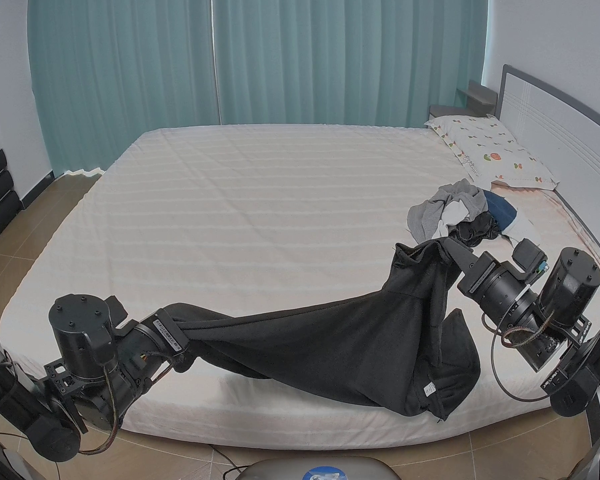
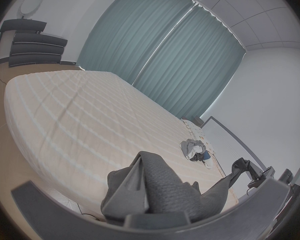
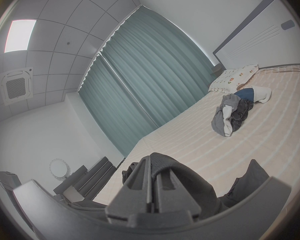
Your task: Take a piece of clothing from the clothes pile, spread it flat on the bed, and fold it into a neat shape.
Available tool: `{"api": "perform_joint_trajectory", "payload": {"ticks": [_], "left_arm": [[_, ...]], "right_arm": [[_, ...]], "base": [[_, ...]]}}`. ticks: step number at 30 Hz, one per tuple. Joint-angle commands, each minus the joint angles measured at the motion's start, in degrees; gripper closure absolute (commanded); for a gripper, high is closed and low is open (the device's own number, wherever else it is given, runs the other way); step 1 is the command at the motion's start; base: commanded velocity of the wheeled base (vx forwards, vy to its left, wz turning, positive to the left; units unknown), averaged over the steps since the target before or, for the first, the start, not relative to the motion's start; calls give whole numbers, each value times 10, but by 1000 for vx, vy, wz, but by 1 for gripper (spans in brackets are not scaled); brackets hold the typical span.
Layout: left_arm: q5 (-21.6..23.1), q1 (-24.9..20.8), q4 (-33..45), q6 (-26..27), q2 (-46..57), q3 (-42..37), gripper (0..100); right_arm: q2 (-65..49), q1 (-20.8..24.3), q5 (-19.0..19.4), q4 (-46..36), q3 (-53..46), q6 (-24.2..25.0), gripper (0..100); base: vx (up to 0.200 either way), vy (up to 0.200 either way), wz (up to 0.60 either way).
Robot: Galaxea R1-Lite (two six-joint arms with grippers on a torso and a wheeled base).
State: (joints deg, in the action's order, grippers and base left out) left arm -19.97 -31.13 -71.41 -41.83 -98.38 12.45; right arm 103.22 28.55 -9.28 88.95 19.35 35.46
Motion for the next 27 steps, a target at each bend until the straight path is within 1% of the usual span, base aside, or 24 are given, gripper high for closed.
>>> {"api": "perform_joint_trajectory", "payload": {"ticks": [1, 3, 6, 11, 19, 23, 24, 27], "left_arm": [[0, -1, 0, -1, -13, 0, 100], [0, -2, 0, -3, -16, 0, 100], [-1, -2, 0, -15, -17, 1, 100], [-1, -3, 0, -15, -19, 1, 100], [-2, -9, 0, -10, -9, -1, 100], [-2, -12, 2, -9, 7, -1, 100], [-2, -20, 13, -6, 25, -1, 100], [-2, -31, 40, 6, 66, 4, 100]], "right_arm": [[2, 5, 0, 4, -3, -1, 100], [3, 5, 2, 4, -8, -2, 100], [3, 5, 2, 4, -8, -2, 100], [3, 5, 0, 4, -8, -7, 100], [-11, 29, 4, 4, -26, -13, 100], [-35, 32, 9, 4, -28, -21, 100], [-67, 37, 12, 4, -29, -24, 100], [-124, 36, 19, 4, -29, -44, 100]], "base": [[0, 0, 0], [0, 0, 0], [-200, 0, 0], [-200, 0, 0], [-200, 0, 0], [-200, 0, 0], [-200, 0, 0], [0, 0, 0]]}}
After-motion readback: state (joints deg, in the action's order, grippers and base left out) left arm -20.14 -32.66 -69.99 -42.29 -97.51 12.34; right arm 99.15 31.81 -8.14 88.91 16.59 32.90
